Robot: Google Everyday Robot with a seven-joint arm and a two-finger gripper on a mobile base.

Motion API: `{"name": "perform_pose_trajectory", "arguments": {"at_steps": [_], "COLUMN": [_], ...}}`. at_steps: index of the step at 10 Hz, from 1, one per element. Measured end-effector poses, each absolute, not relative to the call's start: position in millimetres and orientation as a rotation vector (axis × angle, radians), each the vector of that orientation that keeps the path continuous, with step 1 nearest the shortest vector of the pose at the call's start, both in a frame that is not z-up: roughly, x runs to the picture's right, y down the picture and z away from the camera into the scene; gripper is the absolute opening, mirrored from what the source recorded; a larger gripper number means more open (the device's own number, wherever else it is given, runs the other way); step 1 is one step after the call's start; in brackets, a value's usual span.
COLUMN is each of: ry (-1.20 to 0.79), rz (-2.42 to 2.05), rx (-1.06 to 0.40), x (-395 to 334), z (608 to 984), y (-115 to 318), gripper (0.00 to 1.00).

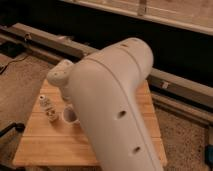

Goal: Pick up the ceramic cup

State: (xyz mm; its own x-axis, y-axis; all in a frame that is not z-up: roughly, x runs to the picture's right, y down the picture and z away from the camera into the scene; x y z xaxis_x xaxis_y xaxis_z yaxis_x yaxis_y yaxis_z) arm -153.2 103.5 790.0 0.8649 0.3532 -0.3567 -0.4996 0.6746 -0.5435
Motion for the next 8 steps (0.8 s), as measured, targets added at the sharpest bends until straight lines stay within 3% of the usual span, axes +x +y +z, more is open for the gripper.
{"name": "perform_pose_trajectory", "arguments": {"at_steps": [5,8], "ry": [0.021,-0.064], "rz": [0.535,0.560], "rx": [-0.707,-0.713], "x": [-101.2,-77.3], "z": [707.2,687.1], "y": [66.7,53.9], "gripper": [0.00,0.00]}}
